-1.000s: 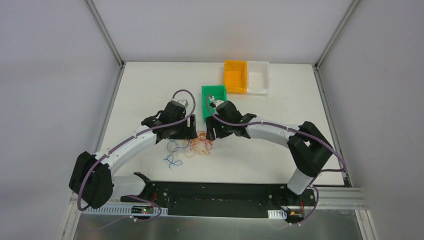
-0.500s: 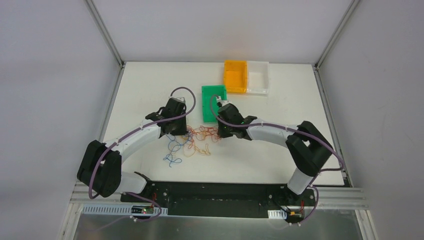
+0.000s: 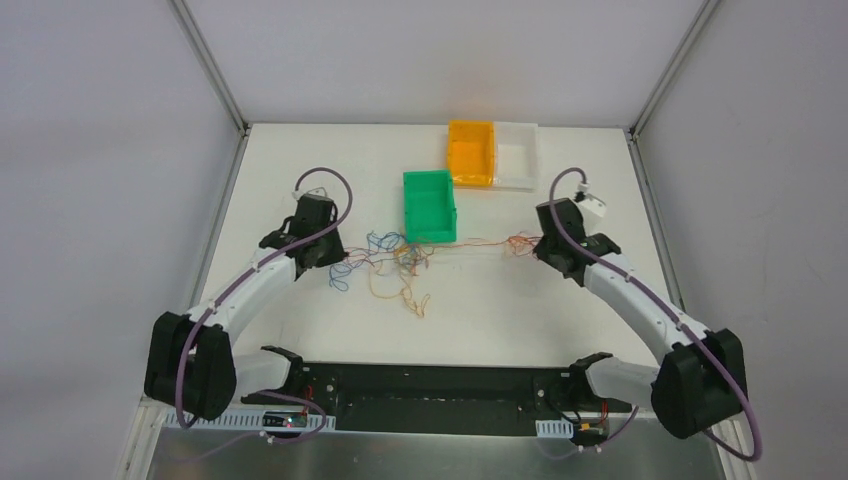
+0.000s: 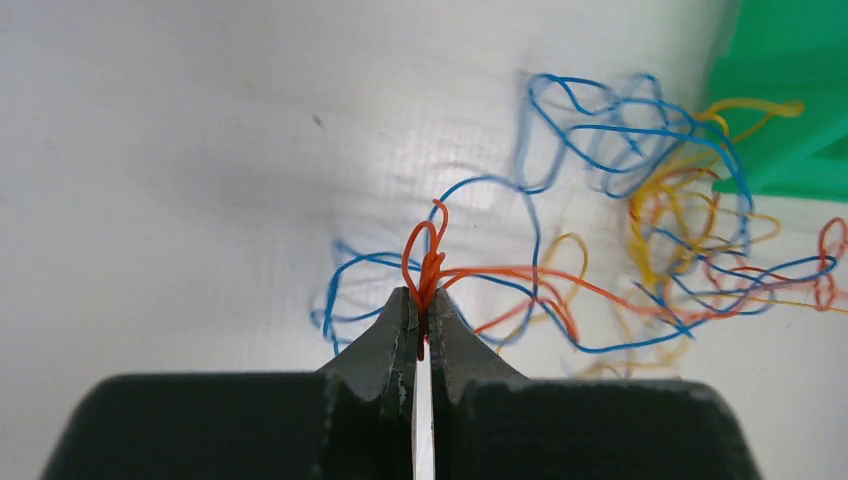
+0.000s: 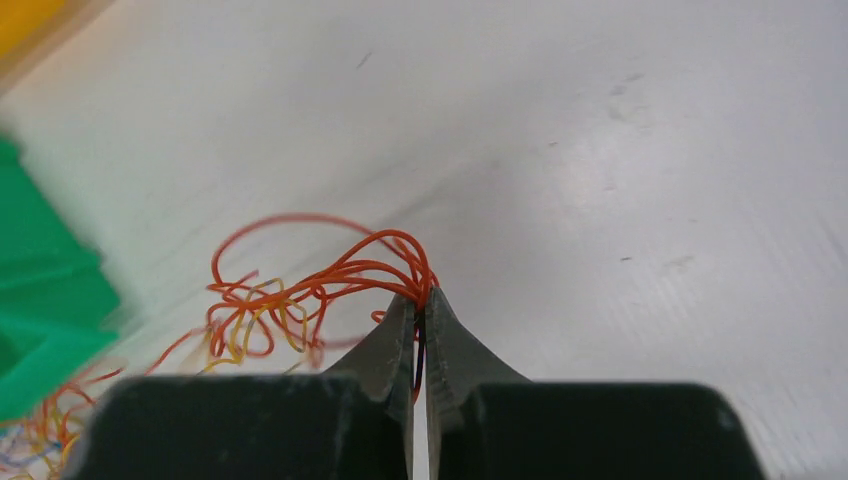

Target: Untangle the cables

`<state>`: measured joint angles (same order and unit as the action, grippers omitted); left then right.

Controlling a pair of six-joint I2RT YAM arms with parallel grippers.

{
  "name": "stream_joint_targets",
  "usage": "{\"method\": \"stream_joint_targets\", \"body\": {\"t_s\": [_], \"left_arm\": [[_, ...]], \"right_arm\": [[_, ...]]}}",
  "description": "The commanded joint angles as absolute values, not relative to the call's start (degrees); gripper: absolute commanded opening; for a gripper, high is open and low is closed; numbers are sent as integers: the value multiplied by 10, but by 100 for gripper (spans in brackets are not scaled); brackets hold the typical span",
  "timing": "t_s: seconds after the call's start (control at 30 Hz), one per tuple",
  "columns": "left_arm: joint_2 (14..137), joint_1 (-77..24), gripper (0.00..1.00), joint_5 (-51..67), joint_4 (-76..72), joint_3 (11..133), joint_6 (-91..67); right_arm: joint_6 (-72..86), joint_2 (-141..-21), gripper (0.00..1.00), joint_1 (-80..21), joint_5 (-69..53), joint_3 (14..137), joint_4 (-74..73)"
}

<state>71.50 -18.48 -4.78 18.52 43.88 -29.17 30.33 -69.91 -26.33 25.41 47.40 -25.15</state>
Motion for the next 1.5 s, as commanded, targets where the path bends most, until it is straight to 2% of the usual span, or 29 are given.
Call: {"method": "stream_joint_targets", "body": {"t_s": [0.0,0.07,0.2,0.33,0.37,0.4,0.47,0.5,0.53,0.6,0.77,0.93,0.97,1.03,1.17,1.2,1.27,1.3,1.37,1.47], "left_arm": [[642,-148,0,-89,204,419,-314],[624,-146,0,-88,204,417,-318],[623,-147,0,-17,202,432,-289],[624,-161,0,62,196,447,-269],[625,-172,5,90,193,455,-256],[629,-191,18,110,191,464,-242],[640,-252,57,118,192,490,-210],[644,-287,70,100,192,500,-196],[651,-322,79,78,190,511,-184],[664,-359,85,65,178,530,-166],[693,-373,89,142,86,543,-126],[713,-374,91,216,-62,516,-71],[720,-375,95,242,-86,510,-47],[735,-383,98,255,-117,504,-11],[757,-385,97,226,-119,515,12],[759,-385,97,222,-119,516,11],[763,-385,97,220,-119,517,13],[766,-385,97,215,-117,519,11],[781,-385,97,202,-98,531,7],[809,-385,95,167,-59,554,-16]], "right_arm": [[371,-622,0,-192,314,458,-340],[347,-596,0,-182,281,450,-319],[280,-572,0,-181,131,452,-274],[254,-546,6,-183,-30,458,-229],[250,-540,8,-183,-67,461,-222],[246,-537,9,-184,-103,466,-212],[242,-537,9,-187,-169,483,-206],[242,-540,9,-190,-194,495,-207],[241,-544,9,-191,-213,507,-211],[242,-552,10,-194,-234,533,-229],[229,-566,14,-194,-230,602,-298],[223,-567,18,-194,-231,617,-320],[224,-567,17,-194,-232,617,-320],[226,-568,1,-194,-235,617,-322],[216,-575,0,-194,-214,626,-345],[208,-577,6,-194,-205,624,-351],[192,-584,35,-195,-188,606,-355],[189,-591,44,-196,-177,594,-355],[192,-611,52,-211,-147,571,-352],[207,-643,52,-267,-66,534,-329]]}}
